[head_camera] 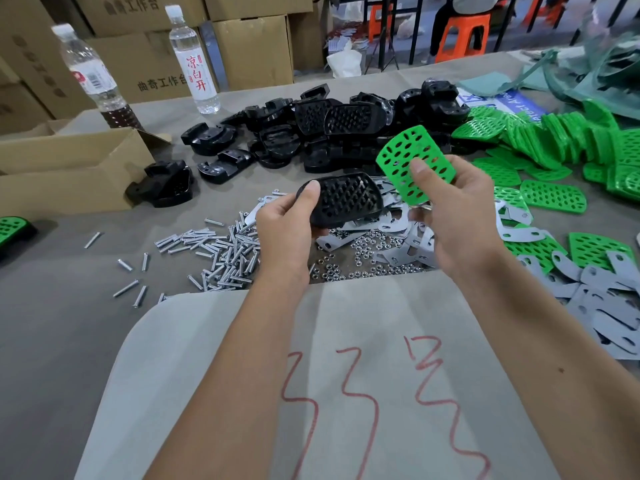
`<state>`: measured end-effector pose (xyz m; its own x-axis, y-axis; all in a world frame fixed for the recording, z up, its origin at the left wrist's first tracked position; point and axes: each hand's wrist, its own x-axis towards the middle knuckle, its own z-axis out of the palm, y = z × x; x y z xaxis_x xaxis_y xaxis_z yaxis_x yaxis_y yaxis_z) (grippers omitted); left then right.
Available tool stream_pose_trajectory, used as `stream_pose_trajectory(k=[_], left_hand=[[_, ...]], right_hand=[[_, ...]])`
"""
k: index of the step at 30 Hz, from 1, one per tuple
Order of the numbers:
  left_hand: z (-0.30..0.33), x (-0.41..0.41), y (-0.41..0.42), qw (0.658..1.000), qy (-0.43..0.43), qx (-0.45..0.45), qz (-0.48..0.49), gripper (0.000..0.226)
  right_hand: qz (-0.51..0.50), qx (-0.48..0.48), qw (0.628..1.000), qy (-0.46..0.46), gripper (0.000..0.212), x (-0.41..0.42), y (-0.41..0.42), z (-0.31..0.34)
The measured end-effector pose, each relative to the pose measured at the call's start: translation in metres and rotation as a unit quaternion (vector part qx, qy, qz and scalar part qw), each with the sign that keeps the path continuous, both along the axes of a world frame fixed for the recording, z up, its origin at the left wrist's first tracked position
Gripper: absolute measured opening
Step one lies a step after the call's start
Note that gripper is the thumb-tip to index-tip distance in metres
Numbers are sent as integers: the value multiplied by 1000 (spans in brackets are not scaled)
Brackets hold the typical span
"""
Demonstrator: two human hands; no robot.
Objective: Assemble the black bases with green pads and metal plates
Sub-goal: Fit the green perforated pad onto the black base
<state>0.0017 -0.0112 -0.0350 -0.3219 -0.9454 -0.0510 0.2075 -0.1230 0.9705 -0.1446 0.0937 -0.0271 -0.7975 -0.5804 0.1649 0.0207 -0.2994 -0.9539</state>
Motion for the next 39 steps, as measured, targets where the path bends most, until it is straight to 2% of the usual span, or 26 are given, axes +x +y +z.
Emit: stream_pose_trajectory(k=[4, 7, 10, 16, 22, 27, 35, 38, 39], left_hand=[[0, -3, 3, 999, -39, -19, -16, 43], [-1, -4, 3, 999, -46, -21, -18, 51], [-1, -3, 3, 999, -36, -21, -21, 42], [-1, -2, 6, 999, -16, -28, -38, 34], [-3, -2, 5, 999, -16, -35, -35, 32], [-4, -3, 4, 998, -23, -56, -24, 34], [-7, -4, 6, 996, -21, -80, -20, 29], [-10, -1, 6, 991, -50, -113, -54, 13], [-11, -1, 6, 988, -66, -128, -64, 16]], right_hand=[[46, -16, 999, -14, 11, 5, -2, 0], [51, 21, 998, 32, 27, 6, -3, -4], [82, 41, 993, 80, 32, 9, -3, -6], [120, 56, 982, 138, 35, 16, -4, -8], [129, 54, 980, 143, 33, 18, -5, -9], [93, 102, 974, 178, 32, 18, -7, -12], [53, 128, 985, 105, 35, 22, -12, -17], [54, 147, 985, 79, 37, 19, -13, -17], [58, 155, 983, 75, 39, 16, -12, -16]])
